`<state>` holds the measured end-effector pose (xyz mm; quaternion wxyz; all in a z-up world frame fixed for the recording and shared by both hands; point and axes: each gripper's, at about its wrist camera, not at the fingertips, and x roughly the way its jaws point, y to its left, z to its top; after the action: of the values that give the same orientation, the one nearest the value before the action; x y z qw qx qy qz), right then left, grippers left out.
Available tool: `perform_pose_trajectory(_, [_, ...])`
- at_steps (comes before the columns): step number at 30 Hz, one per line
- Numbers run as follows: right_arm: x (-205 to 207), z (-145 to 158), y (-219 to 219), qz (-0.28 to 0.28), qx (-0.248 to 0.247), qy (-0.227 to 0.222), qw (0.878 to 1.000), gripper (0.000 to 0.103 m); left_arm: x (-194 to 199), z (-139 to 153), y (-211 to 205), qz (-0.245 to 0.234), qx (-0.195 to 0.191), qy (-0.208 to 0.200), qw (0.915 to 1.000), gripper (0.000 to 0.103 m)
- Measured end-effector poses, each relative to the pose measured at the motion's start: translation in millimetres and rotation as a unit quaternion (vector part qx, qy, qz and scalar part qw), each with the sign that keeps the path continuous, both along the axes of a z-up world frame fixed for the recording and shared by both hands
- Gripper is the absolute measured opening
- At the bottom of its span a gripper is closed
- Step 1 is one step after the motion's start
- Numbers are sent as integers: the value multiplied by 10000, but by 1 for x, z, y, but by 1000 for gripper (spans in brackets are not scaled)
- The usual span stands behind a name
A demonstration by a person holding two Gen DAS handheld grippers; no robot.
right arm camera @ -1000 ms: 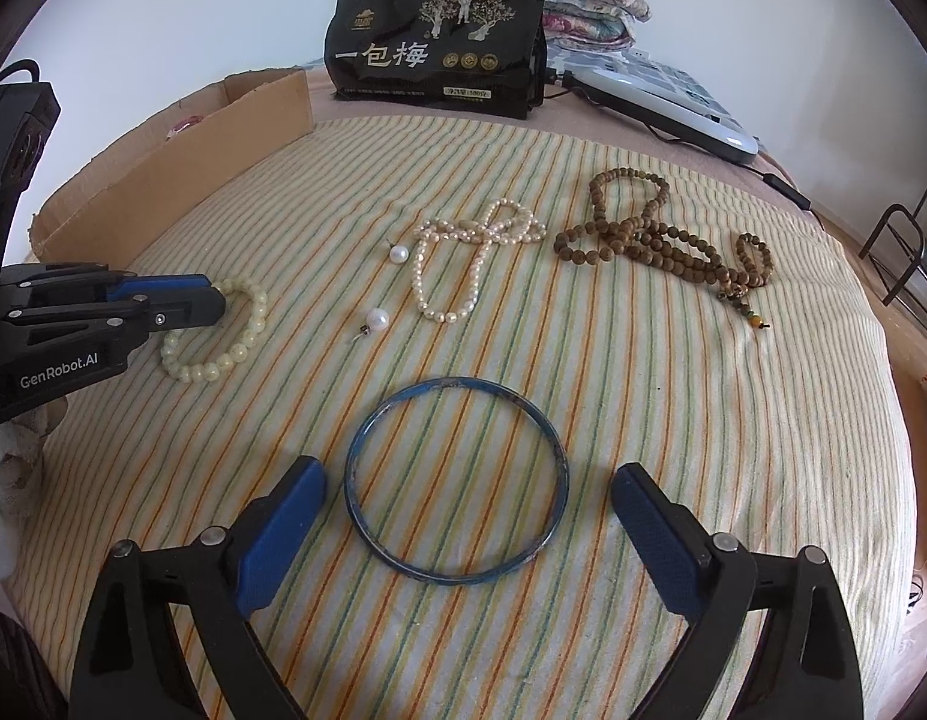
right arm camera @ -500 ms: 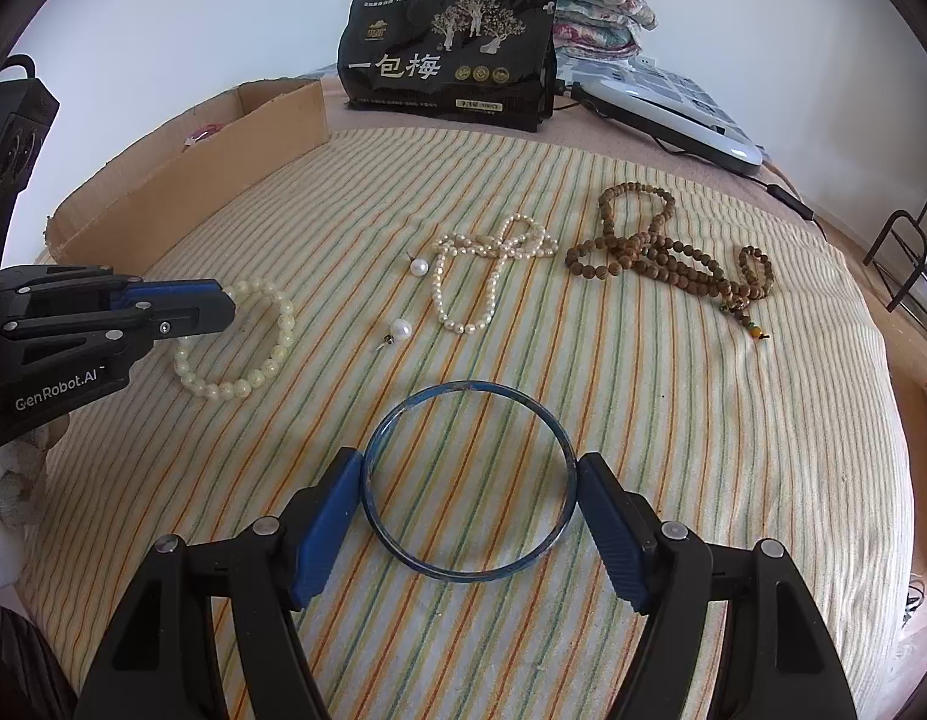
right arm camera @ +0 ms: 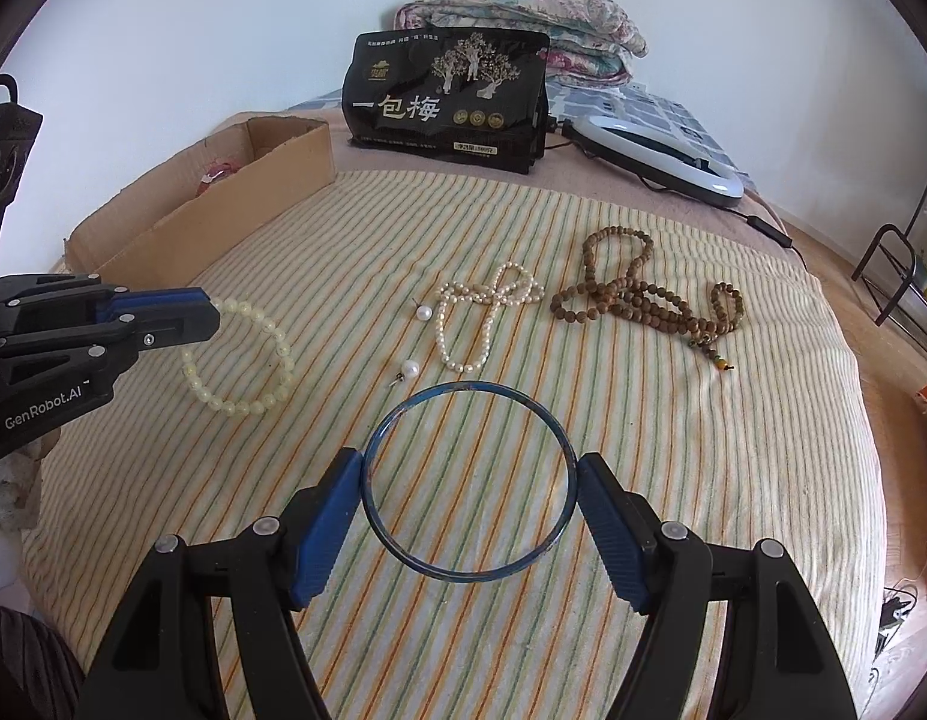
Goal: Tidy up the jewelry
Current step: 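Close the left gripper on the bead bracelet while the right gripper grasps the blue bangle, then carry the bracelet and bangle over the cardboard box with both tools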
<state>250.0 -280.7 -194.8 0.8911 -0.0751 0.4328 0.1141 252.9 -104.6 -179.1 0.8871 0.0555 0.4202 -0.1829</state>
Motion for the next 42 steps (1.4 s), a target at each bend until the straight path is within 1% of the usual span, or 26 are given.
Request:
perform_pose_trajectory(3, [-3,3,1,15,-22,-36,10000,74,-1,0,1,12,3,4,10000,5])
perform_pose_trajectory(6, [-5,7,1,23,-15,-88,10000,74,-2,6,4,47,-74,-43,10000,5])
perform_pose_trajectory(13, [-8,19,2,-15,33,-205,9998,74,-9,29,12,74,-173,-254,9995,5])
perform_pose_trajectory(23, [-11,43,12,37,66,-420,9991,74,-14,57,35,188,-331,-510,9980,5])
perform_pose_trajectory(36, [-4,76,46,240,81,-679,9974,74,-14,89,82,439,-416,-809,9949,5])
perform_pose_trajectory(42, [6,89,68,358,86,-766,9964,74,-9,97,111,646,-410,-883,9931,5])
